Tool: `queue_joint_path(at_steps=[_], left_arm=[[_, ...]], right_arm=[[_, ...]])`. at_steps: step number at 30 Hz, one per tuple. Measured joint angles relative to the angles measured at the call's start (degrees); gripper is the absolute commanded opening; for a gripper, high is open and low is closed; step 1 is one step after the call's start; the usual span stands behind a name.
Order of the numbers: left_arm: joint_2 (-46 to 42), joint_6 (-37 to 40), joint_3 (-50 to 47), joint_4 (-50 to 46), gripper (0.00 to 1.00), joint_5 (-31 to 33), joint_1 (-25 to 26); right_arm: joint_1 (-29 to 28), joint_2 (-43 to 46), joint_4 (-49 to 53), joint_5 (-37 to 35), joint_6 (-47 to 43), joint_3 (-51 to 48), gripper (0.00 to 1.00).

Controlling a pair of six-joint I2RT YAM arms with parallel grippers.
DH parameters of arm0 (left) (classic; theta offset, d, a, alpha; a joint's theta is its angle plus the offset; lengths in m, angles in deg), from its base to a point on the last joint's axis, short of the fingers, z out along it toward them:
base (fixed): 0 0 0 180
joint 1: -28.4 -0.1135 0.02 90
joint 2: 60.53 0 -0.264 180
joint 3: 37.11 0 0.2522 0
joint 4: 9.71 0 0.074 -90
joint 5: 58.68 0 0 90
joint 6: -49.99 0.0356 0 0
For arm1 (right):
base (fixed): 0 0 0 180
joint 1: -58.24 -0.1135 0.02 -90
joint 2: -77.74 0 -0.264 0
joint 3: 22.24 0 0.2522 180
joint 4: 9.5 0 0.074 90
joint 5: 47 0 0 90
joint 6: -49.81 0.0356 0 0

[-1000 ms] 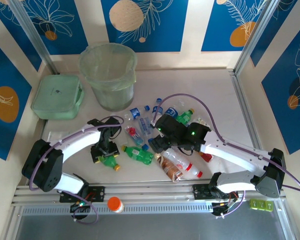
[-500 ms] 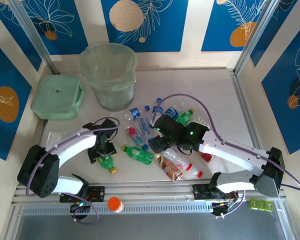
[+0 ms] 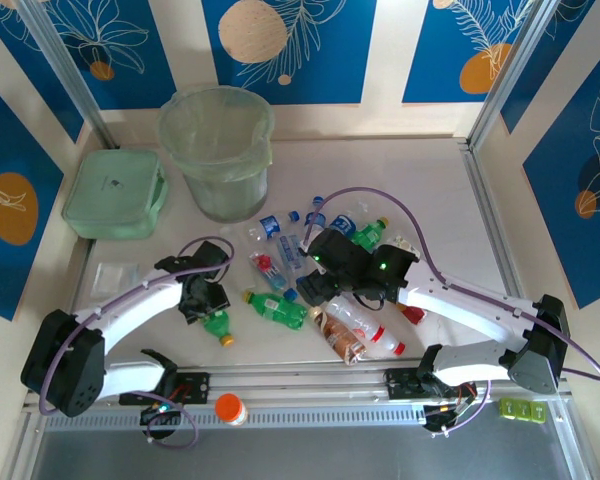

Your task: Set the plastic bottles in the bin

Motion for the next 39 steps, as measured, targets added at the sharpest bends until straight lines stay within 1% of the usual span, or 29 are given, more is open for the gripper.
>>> queue_joint_path(at_steps=[7, 11, 16, 19, 21, 23, 27, 35, 39], left_arm=[[-1.2, 2.0, 0.0, -0.1, 0.50, -0.4, 0.0], [-5.0, 3.7, 2.8, -3.6, 0.50, -0.3, 0.0], [-12.8, 7.8, 12.2, -7.3, 0.50, -0.4, 0.0], [-15.8, 10.8, 18.2, -7.8, 0.50, -1.4, 0.0], [-15.9, 12.9, 23.3, -8.2, 0.48, -2.1, 0.0], [-13.9, 14.8, 29.3, -8.4, 0.46, -2.7, -0.1], [-4.3, 18.1, 45.1, -8.1, 0.46, -4.9, -1.6], [17.7, 20.2, 72.7, -5.4, 0.46, -10.4, -8.0], [28.1, 20.5, 87.7, -5.1, 0.45, -11.5, -10.8]], right_arm=[[0.0, -0.6, -0.2, 0.2, 0.4, 0.7, 0.81], [-0.3, -0.1, -0.2, -1.5, 1.1, 0.9, 0.82], [-3.9, 1.8, 1.4, -9.9, 1.5, 2.6, 0.81], [-4.5, 2.8, 2.3, -11.5, 1.7, 4.7, 0.81], [-4.2, 4.4, 2.1, -11.6, 1.7, 4.9, 0.81], [-3.5, 6.2, 2.1, -11.2, 1.7, 4.9, 0.81], [-0.7, 8.4, 1.5, -9.0, 1.9, 4.9, 0.81], [0.9, 8.8, 2.2, -7.3, 1.9, 4.9, 0.81], [1.7, 10.1, 2.7, -7.0, 2.1, 4.9, 0.81]])
